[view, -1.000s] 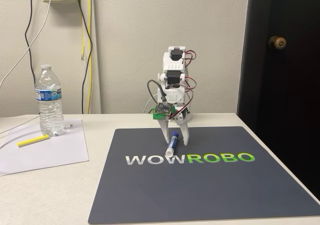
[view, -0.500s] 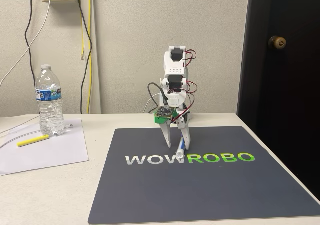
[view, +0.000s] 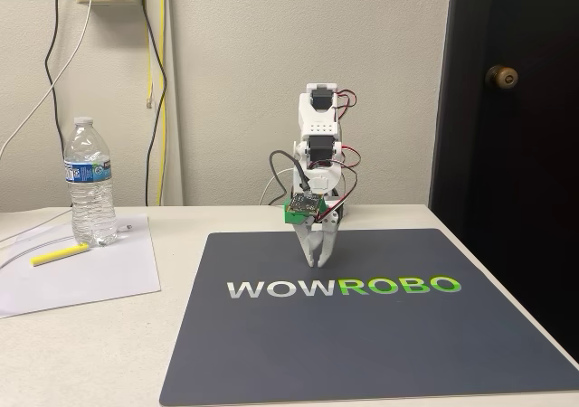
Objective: Pick up the blue marker.
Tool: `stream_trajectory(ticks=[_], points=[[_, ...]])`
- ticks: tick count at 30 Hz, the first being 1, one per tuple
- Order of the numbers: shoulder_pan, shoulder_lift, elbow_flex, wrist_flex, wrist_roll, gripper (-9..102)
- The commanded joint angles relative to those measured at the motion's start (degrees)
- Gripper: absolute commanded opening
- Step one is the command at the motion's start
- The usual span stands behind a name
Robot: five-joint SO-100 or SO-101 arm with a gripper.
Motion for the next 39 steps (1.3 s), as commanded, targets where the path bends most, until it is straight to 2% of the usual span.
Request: stream_trajectory(ticks=[1,8,18,32,39], points=[[-0.35,3.34,-0.26,-0.62,0.26,2],[-0.26,3.43,-0.26,-0.88,0.44,3],[-0.44,3.34,-0.26,-1.67,1.41,12],[-1.32,4.04,-0.88,-8.09,5.01,19],[-0.7,2.99,-0.18,-9.49,3.78,18]])
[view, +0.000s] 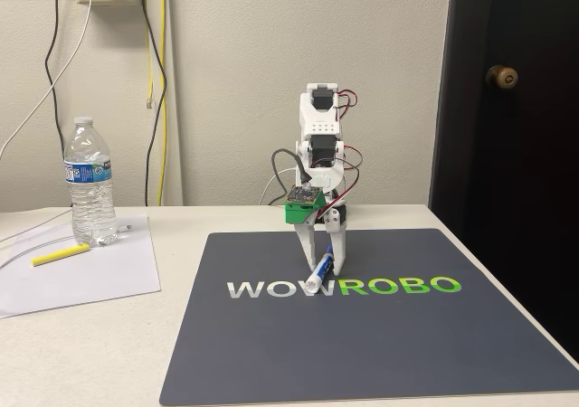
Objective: Pick up the blue marker.
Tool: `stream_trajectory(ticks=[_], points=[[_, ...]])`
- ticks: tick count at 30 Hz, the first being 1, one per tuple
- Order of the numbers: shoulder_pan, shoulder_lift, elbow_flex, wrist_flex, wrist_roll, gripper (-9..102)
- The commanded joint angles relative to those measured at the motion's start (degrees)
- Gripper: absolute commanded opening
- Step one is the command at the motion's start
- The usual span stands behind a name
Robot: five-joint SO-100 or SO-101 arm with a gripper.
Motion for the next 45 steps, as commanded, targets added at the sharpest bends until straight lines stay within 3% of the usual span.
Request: stream_trajectory(ticks=[1,10,21,35,45], points=[[0.26,2.37,-0.44,-0.62,-0.62,18],[-0.35,1.67,-0.44,-0.53,-0.88,5],[-0.35,1.93,-0.44,-0.79,-0.26,4],[-3.87,22.24,-0.44,-5.8,28.56,4],[-4.48,47.64,12.39,-20.74,57.3,4]])
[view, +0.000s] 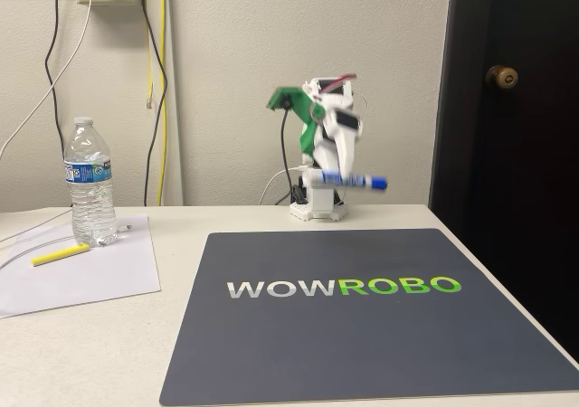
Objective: Pick up the blue marker.
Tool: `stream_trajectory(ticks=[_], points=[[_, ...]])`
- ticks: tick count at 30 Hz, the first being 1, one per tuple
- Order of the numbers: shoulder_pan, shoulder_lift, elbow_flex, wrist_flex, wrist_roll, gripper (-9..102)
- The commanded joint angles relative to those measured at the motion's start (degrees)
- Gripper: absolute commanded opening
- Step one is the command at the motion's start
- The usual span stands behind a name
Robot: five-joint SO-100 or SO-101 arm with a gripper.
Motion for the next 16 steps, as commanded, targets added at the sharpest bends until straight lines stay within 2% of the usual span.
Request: stream_trajectory(ticks=[1,7,16], points=[[0.18,8.53,4.48,-5.63,6.59,4],[0.97,18.9,18.72,-17.58,15.56,4],[0.97,21.62,21.18,-18.98,17.84,5]])
